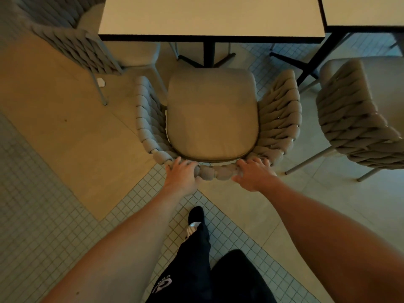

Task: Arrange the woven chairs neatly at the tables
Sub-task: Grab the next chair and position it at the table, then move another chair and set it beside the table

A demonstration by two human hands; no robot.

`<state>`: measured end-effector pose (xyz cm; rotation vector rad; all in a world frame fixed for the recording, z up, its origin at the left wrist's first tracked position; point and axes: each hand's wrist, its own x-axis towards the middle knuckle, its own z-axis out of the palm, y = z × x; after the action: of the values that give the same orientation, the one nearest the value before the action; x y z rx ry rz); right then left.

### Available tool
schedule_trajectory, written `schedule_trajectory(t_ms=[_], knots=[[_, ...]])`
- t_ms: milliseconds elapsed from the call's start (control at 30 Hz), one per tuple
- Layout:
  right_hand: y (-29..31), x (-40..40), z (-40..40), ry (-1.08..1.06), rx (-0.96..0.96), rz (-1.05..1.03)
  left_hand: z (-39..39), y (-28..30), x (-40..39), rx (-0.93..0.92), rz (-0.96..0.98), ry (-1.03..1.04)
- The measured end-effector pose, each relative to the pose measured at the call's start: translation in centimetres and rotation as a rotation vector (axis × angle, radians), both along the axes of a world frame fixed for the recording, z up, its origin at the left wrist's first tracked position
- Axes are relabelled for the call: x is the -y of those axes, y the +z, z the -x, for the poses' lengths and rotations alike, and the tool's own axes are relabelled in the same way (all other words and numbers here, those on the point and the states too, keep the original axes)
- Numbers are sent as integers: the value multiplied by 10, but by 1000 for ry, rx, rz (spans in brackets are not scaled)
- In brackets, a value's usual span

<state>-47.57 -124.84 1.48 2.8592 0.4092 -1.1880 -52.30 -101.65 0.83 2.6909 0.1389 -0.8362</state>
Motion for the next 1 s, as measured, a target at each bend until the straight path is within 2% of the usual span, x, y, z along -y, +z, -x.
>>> schedule_trajectory(t_ms=[333, 500, 733, 1000], knots=[[39, -7, 23, -18, -34, -142, 19, 54, -7, 38, 151, 164], [64, -26, 24, 85, -9, -193, 38, 81, -15, 86, 143, 270], [91, -68, 11, 266, 24, -231, 71, 110, -40, 37, 30, 423], [111, -161, 4, 447, 39, -232, 95, 119, -107, 11, -22, 586]])
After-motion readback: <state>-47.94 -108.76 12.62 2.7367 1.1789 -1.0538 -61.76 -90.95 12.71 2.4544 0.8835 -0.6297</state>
